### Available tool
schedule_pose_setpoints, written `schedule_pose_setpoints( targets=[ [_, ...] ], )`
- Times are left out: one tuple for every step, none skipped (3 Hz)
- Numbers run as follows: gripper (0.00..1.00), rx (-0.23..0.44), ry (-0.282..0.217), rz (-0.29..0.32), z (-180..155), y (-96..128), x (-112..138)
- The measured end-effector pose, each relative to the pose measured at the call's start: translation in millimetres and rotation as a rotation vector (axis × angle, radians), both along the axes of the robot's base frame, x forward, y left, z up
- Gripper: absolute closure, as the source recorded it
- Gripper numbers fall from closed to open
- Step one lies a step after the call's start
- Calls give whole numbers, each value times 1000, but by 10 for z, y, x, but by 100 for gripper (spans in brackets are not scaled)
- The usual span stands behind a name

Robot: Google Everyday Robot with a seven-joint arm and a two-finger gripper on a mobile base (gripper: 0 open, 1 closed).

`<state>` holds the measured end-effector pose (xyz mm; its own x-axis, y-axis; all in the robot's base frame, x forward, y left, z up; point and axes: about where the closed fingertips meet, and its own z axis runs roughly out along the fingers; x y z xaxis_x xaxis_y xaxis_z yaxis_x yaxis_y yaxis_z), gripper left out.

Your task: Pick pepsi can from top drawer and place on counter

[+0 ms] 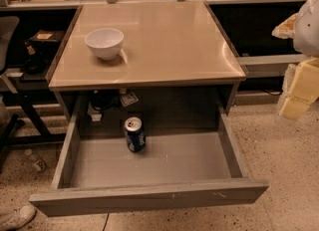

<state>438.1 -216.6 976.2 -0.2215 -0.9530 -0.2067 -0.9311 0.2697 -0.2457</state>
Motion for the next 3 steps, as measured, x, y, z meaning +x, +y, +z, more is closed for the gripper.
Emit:
schedule_pose_setpoints(
  targets=[
    [0, 0, 0, 0, 0, 0, 0],
    [0, 21, -10, -21, -39, 32, 14],
    [0, 45, -35, -62, -180, 131, 22]
  ],
)
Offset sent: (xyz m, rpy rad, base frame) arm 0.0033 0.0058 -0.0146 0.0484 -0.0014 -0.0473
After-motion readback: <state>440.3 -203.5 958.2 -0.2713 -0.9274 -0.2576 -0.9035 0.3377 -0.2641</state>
